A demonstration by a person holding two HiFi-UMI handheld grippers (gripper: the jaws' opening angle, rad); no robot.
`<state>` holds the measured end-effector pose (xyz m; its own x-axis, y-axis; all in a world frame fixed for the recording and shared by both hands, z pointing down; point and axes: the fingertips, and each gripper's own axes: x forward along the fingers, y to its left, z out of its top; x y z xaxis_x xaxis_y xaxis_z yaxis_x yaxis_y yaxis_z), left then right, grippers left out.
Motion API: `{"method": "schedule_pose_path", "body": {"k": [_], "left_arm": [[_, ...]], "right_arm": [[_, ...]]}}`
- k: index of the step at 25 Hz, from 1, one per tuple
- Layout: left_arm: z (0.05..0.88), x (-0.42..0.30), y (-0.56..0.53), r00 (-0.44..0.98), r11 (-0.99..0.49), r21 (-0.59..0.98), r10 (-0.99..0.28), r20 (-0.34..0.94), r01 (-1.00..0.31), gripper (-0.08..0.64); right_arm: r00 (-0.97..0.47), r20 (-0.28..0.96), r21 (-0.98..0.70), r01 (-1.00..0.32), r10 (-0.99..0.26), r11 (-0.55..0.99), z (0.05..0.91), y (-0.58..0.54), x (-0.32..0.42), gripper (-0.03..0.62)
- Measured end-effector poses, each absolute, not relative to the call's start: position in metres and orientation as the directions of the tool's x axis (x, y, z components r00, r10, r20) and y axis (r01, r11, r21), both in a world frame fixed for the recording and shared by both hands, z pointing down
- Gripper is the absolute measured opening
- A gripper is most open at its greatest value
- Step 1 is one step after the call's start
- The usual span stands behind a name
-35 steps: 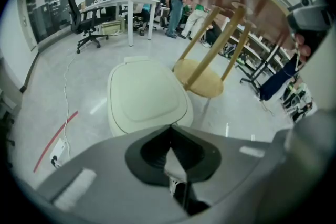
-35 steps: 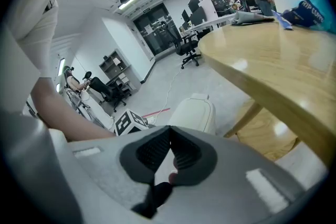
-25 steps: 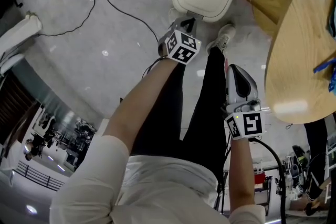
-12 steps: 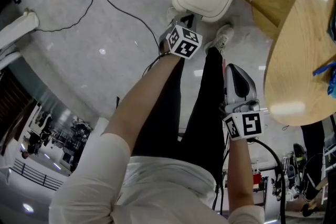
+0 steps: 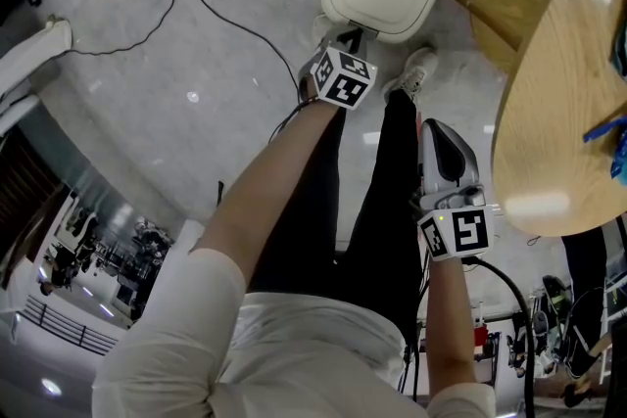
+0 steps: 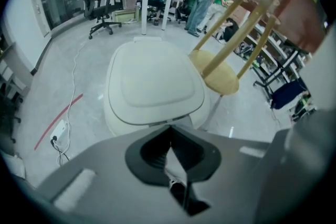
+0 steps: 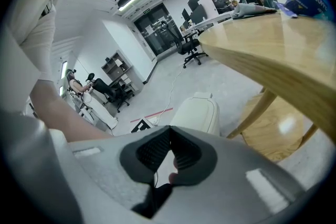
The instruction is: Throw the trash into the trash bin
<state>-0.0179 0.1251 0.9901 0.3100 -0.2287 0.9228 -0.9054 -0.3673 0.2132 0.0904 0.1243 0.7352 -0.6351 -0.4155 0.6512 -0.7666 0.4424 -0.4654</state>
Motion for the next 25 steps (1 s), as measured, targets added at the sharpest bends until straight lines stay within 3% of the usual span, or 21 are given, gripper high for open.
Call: {"method": "schedule_pose_path", "body": {"k": [8,25], "left_arm": [[0.9941,-0.0177,0.1261,0.245,-0.363,0.152,-0.225,0.943,-0.919,0.008],[0.9916,-0.0175,0.1235,0.244,-0.316,0.162,-0.243,0.939,-0.935,0.008]], "right_arm": [[-0.647,0.64,-0.466,-0.756,-0.414,0.459,0.7277,0.1257,0.0863,0.0],[-0.645,0.638,-0.463,-0.758,-0.42,0.46,0.7255,0.1298,0.0941,0.0]]}}
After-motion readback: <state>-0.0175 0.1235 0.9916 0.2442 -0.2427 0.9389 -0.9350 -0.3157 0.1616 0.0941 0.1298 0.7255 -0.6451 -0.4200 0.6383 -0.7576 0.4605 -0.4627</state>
